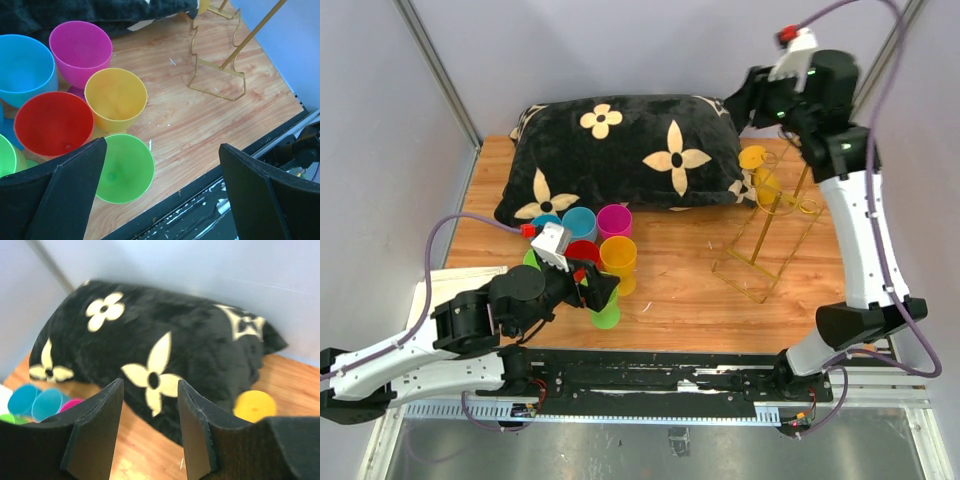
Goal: Take the wine glass off the wine glass rack
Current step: Pick up the wine glass at the center of the board.
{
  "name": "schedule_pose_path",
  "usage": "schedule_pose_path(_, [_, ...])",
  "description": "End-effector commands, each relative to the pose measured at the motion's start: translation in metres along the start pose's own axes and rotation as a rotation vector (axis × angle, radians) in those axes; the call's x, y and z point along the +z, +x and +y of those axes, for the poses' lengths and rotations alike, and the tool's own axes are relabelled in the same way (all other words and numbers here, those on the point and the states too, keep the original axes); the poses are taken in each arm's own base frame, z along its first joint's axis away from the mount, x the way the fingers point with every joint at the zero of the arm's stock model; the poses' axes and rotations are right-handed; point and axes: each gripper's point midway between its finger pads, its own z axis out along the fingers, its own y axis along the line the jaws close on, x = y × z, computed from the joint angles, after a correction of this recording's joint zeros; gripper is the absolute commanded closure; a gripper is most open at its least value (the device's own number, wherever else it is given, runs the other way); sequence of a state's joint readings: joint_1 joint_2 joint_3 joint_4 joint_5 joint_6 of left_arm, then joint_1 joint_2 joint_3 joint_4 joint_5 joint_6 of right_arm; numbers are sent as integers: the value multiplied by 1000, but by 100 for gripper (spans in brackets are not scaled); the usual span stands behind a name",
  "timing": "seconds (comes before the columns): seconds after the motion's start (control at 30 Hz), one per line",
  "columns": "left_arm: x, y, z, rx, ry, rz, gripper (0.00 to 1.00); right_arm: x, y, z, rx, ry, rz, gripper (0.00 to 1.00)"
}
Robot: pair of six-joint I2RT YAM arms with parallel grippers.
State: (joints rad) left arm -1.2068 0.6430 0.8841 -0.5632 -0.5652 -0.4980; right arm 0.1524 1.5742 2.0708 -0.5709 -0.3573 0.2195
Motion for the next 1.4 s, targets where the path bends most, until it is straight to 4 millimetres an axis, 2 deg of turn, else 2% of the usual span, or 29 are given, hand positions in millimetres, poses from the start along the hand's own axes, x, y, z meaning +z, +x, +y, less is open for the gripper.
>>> schedule_pose_path(0.0, [-6,-13,8,-57,-29,-67,0,18,55,44,-210,55,139,50])
schedule_pose_path(0.03, [-8,-14,10,-67,-34,-74,0,27,67,50,-233,75,162,50])
schedule_pose_path(0.13, [-15,-16,16,-93,-38,-90,0,53,99,52,-247,163,234,50])
schedule_pose_path(0.17, [-21,-17,21,-115,-37,-100,0,74,126,50,-248,209,284,49])
schedule_pose_path(0.23, [-25,-17,25,-124,-42,-104,0,85,140,40,-251,273,307,48])
schedule_pose_path(0.37, [-33,-19,33,-141,-59,-113,0,84,161,29,-240,333,341,46])
schedule_pose_path(0.47, [-38,-20,37,-151,-64,-126,0,69,180,21,-232,358,371,46])
schedule_pose_path(0.67, [-39,-23,40,-154,-68,-144,0,39,191,9,-257,384,385,47])
schedule_pose_path(0.87, [-35,-21,35,-141,-61,-130,0,29,206,-29,-281,505,474,46])
schedule_pose_path(1.2, [-37,-21,34,-145,-52,-125,0,40,198,-85,-392,724,533,41])
schedule_pose_path(1.37, [-40,-21,38,-145,-58,-128,0,42,195,-115,-337,791,521,40])
